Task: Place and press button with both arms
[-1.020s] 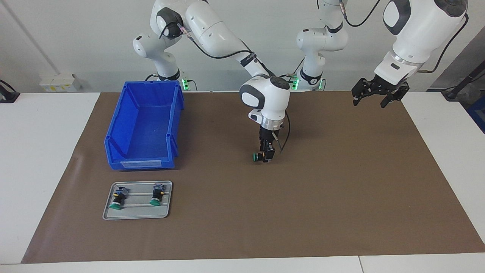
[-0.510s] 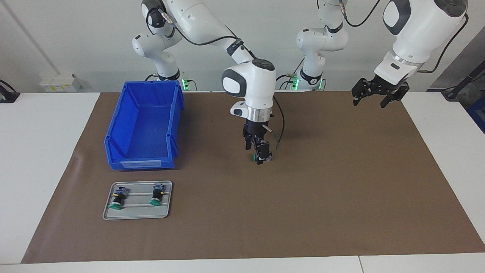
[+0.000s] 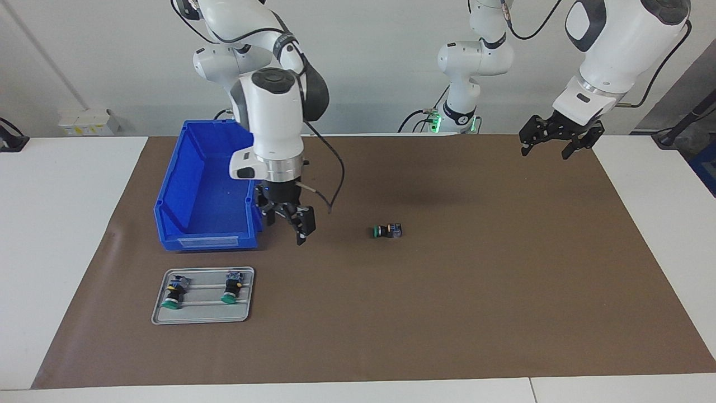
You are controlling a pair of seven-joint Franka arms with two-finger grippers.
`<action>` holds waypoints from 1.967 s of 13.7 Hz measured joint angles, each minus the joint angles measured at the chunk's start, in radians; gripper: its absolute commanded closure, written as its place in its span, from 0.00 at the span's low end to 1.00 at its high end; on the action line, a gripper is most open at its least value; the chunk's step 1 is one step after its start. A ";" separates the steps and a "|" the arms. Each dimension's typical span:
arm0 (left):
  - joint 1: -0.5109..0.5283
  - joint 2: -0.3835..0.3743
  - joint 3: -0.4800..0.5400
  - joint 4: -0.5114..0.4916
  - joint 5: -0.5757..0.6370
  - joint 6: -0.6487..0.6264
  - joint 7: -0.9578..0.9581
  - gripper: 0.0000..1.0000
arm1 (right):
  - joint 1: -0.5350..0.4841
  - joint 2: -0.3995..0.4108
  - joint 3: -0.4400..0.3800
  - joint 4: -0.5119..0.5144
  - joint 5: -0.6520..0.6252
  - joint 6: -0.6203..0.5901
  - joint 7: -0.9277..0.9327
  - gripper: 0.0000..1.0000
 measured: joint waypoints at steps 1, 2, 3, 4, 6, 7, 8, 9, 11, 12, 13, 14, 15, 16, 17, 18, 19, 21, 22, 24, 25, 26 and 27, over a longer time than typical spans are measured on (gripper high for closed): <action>0.000 0.000 0.000 0.000 0.000 0.000 0.000 0.00 | -0.047 -0.022 0.000 0.000 0.027 -0.027 -0.129 0.00; 0.000 0.000 0.000 0.000 0.000 0.000 0.000 0.00 | -0.092 -0.044 0.000 -0.001 0.044 -0.059 -0.244 0.00; 0.000 0.000 0.000 0.000 0.000 0.000 0.000 0.00 | -0.129 -0.067 -0.001 -0.001 0.050 -0.093 -0.337 0.00; 0.000 0.000 0.000 0.000 0.000 0.000 0.000 0.00 | -0.159 -0.090 0.000 -0.002 0.052 -0.126 -0.410 0.00; 0.000 0.000 0.000 0.000 0.000 0.000 0.000 0.00 | -0.204 -0.139 0.000 -0.002 0.052 -0.192 -0.506 0.00; 0.000 0.000 0.000 0.000 0.000 0.000 0.000 0.00 | -0.223 -0.164 0.000 -0.001 0.052 -0.222 -0.537 0.00; 0.000 0.000 0.000 0.000 0.000 0.000 0.000 0.00 | -0.241 -0.189 0.000 0.000 0.052 -0.250 -0.559 0.00; 0.000 0.000 0.000 0.000 0.000 0.000 0.000 0.00 | -0.256 -0.214 -0.002 0.003 0.052 -0.280 -0.577 0.00; 0.000 0.000 0.000 0.000 0.000 0.000 0.000 0.00 | -0.282 -0.252 -0.005 0.026 0.052 -0.376 -0.618 0.00; 0.000 0.000 0.000 0.000 0.000 0.000 0.000 0.00 | -0.299 -0.265 -0.006 0.036 0.053 -0.422 -0.637 0.00; 0.000 0.000 0.000 0.000 0.000 0.000 0.000 0.00 | -0.314 -0.275 -0.007 0.032 0.060 -0.447 -0.664 0.00; 0.000 0.000 0.000 0.000 0.000 0.000 0.000 0.00 | -0.321 -0.282 -0.007 0.014 0.073 -0.450 -0.705 0.00; 0.000 0.000 0.000 0.000 0.000 0.000 0.000 0.00 | -0.321 -0.286 -0.006 -0.009 0.079 -0.438 -0.741 0.00; 0.000 0.000 -0.001 0.000 0.000 0.000 0.000 0.00 | -0.321 -0.286 -0.002 -0.031 0.081 -0.421 -0.764 0.00; 0.000 0.000 -0.005 0.000 0.000 0.000 0.000 0.00 | -0.321 -0.286 0.005 -0.045 0.081 -0.415 -0.774 0.00; -0.001 0.000 -0.013 0.000 0.000 0.001 0.003 0.00 | -0.320 -0.286 0.009 -0.051 0.081 -0.416 -0.783 0.00; -0.003 0.000 -0.022 0.000 0.000 0.007 0.019 0.00 | -0.320 -0.286 0.009 -0.052 0.081 -0.424 -0.805 0.00; -0.026 0.000 -0.030 -0.002 0.000 0.053 0.120 0.00 | -0.321 -0.287 0.008 -0.029 0.081 -0.477 -0.836 0.00; -0.044 0.000 -0.032 -0.008 0.000 0.086 0.165 0.00 | -0.321 -0.287 0.008 -0.008 0.081 -0.509 -0.841 0.00; -0.087 0.000 -0.035 -0.032 -0.001 0.155 0.236 0.00 | -0.321 -0.288 0.008 0.015 0.081 -0.534 -0.844 0.00; -0.113 0.000 -0.036 -0.043 -0.003 0.191 0.273 0.00 | -0.321 -0.288 0.009 0.017 0.081 -0.535 -0.844 0.00; -0.140 0.001 -0.038 -0.051 -0.011 0.227 0.313 0.00 | -0.321 -0.287 0.009 0.017 0.081 -0.536 -0.844 0.00; -0.163 0.003 -0.040 -0.059 -0.036 0.261 0.365 0.00 | -0.321 -0.287 0.009 0.017 0.081 -0.538 -0.844 0.00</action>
